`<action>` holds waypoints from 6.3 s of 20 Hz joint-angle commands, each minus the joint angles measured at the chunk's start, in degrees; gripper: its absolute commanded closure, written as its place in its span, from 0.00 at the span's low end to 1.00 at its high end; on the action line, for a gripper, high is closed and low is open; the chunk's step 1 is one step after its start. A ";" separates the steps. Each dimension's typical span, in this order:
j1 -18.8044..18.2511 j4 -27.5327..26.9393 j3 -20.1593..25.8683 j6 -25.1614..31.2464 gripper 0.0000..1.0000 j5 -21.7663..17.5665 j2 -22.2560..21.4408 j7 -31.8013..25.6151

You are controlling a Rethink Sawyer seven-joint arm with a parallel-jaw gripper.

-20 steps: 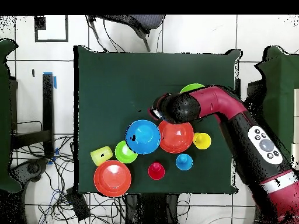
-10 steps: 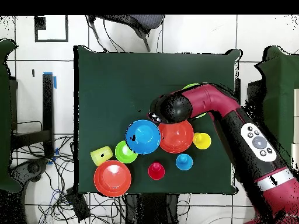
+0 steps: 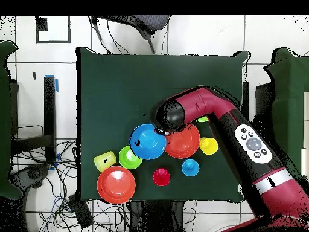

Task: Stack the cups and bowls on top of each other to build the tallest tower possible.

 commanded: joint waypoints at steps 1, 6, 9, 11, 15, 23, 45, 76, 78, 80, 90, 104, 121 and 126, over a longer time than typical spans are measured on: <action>1.83 -0.71 -4.72 4.48 0.00 -7.64 -0.62 -24.74; 0.33 -0.21 -3.51 3.02 0.00 -7.37 -2.75 -28.02; -0.22 -0.19 -3.22 2.85 0.00 -6.38 -3.32 -28.77; -0.18 -0.25 -3.30 1.36 0.00 -6.42 -3.01 -27.60; -0.14 -1.07 -2.44 -3.34 0.00 -6.13 -1.58 -23.66; -1.29 3.32 -3.64 -9.06 0.00 -8.21 -2.08 -20.02; 0.80 8.13 -10.03 -17.79 0.00 -13.20 -2.74 -16.59; 7.22 7.02 -18.37 -35.04 0.00 -17.10 -1.49 -3.58; 7.37 6.82 -18.97 -34.29 0.00 -16.22 -1.20 -4.62; 7.12 6.86 -19.34 -33.59 0.00 -15.41 -0.97 -6.62; 7.52 7.05 -21.02 -30.06 0.00 -15.10 -0.87 -12.99; 9.35 6.47 -22.67 -38.63 0.00 -16.43 -1.65 -4.39; 12.69 4.93 -27.29 -40.13 0.00 -14.72 -0.01 -5.48; 12.43 5.27 -27.44 -40.09 0.00 -14.58 0.89 -7.27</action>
